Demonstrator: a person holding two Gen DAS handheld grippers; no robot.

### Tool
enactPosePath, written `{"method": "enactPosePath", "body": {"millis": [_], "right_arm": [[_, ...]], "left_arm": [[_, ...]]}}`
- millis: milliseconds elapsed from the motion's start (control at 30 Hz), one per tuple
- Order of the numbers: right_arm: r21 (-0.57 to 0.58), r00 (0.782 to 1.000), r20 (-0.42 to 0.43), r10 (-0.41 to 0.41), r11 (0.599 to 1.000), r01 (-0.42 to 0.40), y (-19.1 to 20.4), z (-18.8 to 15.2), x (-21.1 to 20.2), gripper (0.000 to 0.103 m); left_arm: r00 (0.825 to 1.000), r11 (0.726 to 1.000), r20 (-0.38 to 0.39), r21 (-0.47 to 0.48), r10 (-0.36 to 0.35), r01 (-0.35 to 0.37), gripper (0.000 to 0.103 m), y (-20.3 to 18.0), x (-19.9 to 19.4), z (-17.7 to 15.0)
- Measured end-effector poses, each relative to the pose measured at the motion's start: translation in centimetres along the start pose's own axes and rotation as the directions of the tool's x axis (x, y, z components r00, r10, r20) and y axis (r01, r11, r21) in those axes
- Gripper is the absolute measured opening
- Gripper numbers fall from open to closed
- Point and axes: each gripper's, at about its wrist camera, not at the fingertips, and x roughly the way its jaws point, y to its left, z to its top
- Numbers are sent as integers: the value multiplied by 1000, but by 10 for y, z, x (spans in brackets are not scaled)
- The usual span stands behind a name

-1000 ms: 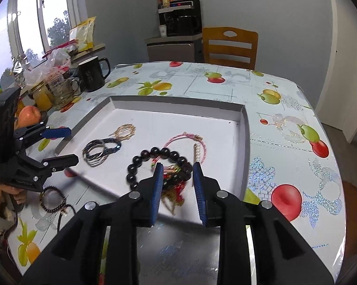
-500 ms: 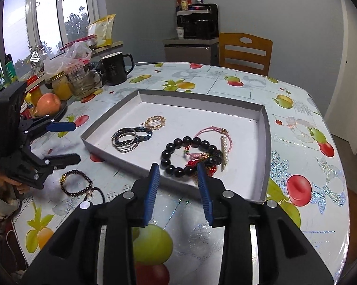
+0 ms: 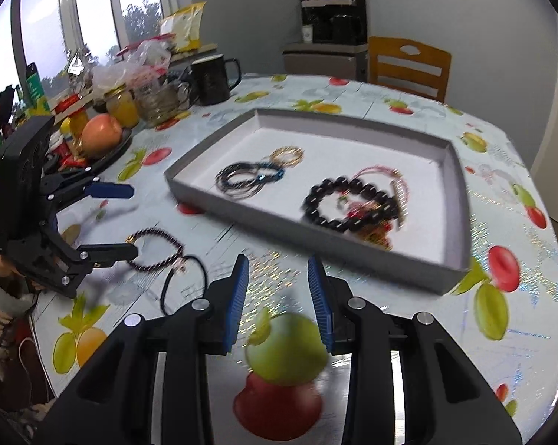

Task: Organize jewelry
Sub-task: 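Grasp the dark red bead bracelet with the left gripper while the right gripper grasps the black hair tie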

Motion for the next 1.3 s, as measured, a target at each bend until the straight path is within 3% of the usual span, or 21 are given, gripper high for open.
{"method": "enactPosePath", "body": {"millis": [167,333,667,1133,1233,1300], "right_arm": [[-20,999,-31,22,1000,-23,13,-6,8,33],[-50,997,-71,43,998,-46,26,-10,17,33],[-88,991,-120,66,993,-77,44,-14,29,34],[-167,990,-137,35,984,-58,64,-13,38,36],[-180,990,-136,29,982,-53,66,-14,38,30],[-195,991,-133,23,980,-49,69,-14,37,19]], "left_arm": [[999,1000,-33,13,-17,18,74,-4,4,-3],[996,999,-78,3,-47,47,51,-4,11,-4],[995,998,-80,1,-59,59,49,-4,11,-5],[995,998,-83,5,-54,55,54,-5,12,-5],[995,998,-83,6,-56,56,52,-4,11,-5],[995,998,-81,9,-56,57,47,-5,11,-5]]}}
